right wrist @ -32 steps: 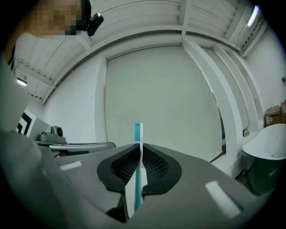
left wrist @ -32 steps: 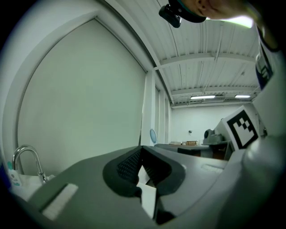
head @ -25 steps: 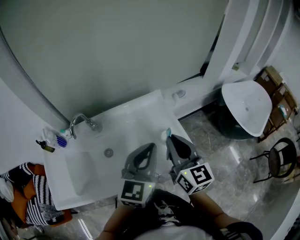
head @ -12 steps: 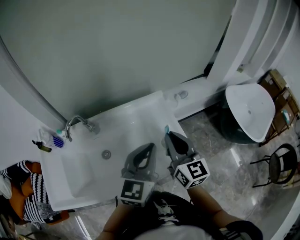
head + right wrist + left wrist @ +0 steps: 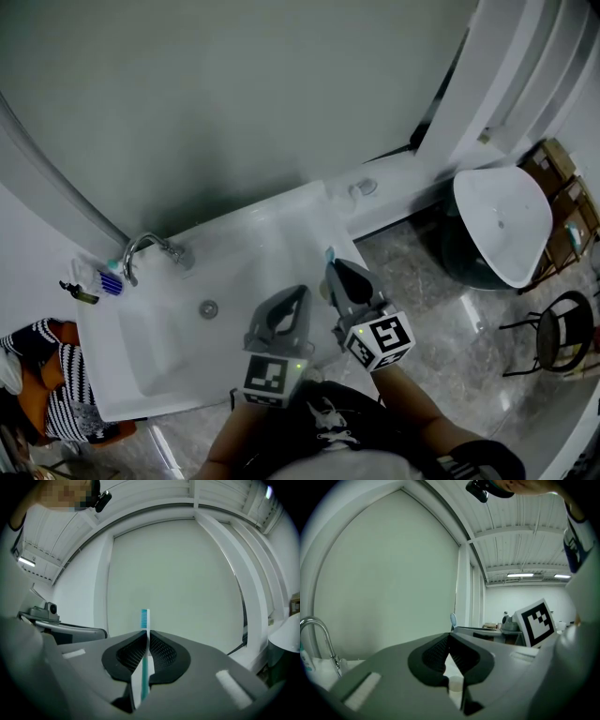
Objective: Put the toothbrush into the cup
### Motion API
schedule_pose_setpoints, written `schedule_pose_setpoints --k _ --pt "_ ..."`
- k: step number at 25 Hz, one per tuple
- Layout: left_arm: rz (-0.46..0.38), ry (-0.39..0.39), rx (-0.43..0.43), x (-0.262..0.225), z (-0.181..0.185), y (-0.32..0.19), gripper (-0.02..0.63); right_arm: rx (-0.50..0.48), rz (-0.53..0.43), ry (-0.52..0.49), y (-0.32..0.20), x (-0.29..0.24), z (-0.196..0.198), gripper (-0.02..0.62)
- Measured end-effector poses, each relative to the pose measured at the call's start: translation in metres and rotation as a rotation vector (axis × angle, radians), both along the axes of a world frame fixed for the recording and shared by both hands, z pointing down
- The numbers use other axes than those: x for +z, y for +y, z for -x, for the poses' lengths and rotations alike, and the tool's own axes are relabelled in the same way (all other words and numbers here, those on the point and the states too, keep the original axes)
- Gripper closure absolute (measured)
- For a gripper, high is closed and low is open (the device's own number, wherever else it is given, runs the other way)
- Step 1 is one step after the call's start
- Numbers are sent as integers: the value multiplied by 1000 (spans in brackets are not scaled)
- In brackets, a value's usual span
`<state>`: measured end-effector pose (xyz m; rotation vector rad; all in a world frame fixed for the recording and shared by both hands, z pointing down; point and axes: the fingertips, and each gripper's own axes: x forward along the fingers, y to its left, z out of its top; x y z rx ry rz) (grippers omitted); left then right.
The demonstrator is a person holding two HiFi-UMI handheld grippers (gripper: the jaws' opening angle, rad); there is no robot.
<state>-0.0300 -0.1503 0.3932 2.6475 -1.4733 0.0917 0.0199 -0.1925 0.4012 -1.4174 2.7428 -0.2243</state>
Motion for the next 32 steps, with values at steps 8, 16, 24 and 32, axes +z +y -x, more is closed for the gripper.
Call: schedule_pose_setpoints --k 8,16,24,32 --pt "12 -12 -10 11 -2 -4 606 -31 -1 8 -8 20 -2 574" --pt "19 -11 -19 14 -1 -2 606 -57 -19 17 -14 30 -1 574" --pt "24 -18 -20 18 -3 -1 606 -88 -28 31 -18 42 -2 574" --pt "42 -10 -25 22 -4 -2 606 -103 -6 30 -26 62 -3 574"
